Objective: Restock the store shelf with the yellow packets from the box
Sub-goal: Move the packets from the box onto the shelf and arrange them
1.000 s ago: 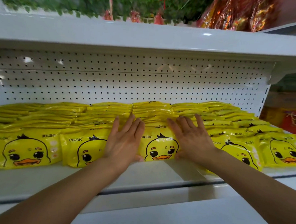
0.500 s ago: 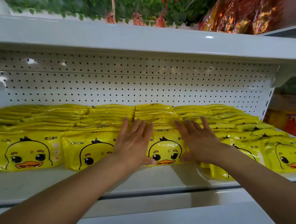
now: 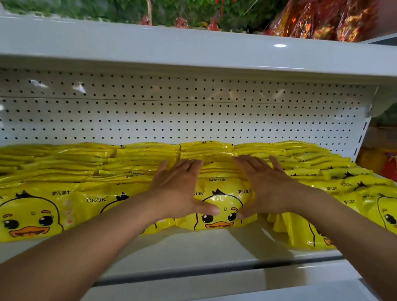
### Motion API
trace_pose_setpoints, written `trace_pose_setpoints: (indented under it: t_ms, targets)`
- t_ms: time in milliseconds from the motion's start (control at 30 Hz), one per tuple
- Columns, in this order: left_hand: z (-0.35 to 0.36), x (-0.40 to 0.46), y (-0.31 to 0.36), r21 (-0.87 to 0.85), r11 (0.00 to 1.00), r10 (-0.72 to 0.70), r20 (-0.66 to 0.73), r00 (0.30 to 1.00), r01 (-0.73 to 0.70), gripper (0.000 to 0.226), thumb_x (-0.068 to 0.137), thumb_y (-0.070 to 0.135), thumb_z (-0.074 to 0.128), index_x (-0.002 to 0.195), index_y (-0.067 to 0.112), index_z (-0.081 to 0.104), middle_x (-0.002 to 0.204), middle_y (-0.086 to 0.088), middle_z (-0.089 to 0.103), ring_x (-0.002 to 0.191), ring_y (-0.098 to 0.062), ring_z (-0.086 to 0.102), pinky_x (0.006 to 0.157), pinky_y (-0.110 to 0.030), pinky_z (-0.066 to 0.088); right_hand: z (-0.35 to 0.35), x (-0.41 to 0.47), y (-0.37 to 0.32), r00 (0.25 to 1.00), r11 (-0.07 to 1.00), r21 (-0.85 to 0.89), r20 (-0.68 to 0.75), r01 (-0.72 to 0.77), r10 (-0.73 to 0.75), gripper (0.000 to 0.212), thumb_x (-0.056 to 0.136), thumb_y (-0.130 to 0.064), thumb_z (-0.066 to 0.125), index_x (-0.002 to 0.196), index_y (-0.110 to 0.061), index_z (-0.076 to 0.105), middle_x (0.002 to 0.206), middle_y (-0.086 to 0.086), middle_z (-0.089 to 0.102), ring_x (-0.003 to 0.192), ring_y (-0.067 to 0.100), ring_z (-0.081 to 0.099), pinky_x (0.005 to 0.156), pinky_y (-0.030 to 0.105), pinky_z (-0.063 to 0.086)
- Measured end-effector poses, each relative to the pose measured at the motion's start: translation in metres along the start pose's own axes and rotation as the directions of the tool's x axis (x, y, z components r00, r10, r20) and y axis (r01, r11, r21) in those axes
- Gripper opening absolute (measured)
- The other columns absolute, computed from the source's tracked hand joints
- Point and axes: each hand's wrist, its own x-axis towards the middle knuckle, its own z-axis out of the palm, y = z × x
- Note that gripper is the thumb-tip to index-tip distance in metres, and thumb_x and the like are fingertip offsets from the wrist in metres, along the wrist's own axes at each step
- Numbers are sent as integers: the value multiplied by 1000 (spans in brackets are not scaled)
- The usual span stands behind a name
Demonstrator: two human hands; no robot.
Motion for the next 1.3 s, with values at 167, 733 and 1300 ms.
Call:
trace_pose_setpoints:
  t_ms: [167, 733, 1300]
  targets:
    - [-2, 9, -4, 50, 998, 35, 86, 996, -39, 108, 68, 74, 58, 150, 27, 7, 156, 6, 20, 144, -14, 16, 117, -41, 3, -2, 13, -4, 998, 999, -1, 37, 41, -41, 120, 58, -64, 73, 149, -30, 2, 157, -7, 9, 145, 13, 6, 115, 46, -10]
    - [-13, 27, -19, -149, 986, -39, 212, 976, 72, 115, 61, 79, 57, 150, 26, 7, 159, 5, 6, 145, -19, 11, 116, -44, 15, -21, 42, 17, 996, 928, 372, -69, -23, 52, 52, 94, -40, 47, 142, -23, 35, 150, 1, 32, 135, 19, 34, 103, 28, 30]
    - [3, 98, -53, -47, 983, -184, -134, 974, 179, 15, 85, 12, 63, 97, 17, 70, 103, -4, 66, 98, -24, 59, 72, -28, 43, 3, 111, 29, 967, 974, 184, -189, -134, 169, 7, 87, -18, 62, 91, -18, 68, 105, 4, 65, 102, 22, 57, 89, 37, 48]
